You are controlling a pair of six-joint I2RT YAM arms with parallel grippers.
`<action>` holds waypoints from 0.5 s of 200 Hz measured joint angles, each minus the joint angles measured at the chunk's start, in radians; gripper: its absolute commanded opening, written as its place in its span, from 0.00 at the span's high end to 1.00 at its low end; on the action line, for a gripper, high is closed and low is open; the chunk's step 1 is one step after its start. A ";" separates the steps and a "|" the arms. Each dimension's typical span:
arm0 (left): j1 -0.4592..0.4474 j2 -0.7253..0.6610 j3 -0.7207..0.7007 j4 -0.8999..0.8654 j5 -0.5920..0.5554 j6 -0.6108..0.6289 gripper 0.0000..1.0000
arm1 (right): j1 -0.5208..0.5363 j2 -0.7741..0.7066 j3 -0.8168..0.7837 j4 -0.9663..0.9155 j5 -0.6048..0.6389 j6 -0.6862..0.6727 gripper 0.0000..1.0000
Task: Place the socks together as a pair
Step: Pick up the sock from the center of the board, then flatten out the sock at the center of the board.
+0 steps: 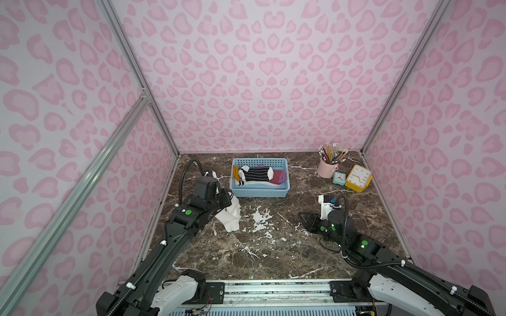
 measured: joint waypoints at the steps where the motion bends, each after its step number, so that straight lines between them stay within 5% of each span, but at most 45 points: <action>1: 0.000 -0.001 0.003 -0.003 0.000 0.001 0.97 | 0.000 0.000 0.000 0.000 0.000 0.000 0.61; 51: -0.032 -0.035 0.101 -0.113 0.023 0.022 0.97 | -0.001 -0.008 0.008 -0.005 0.002 -0.001 0.60; 100: -0.302 -0.013 -0.082 0.026 0.031 -0.098 0.94 | -0.002 -0.043 0.008 -0.035 0.010 -0.007 0.59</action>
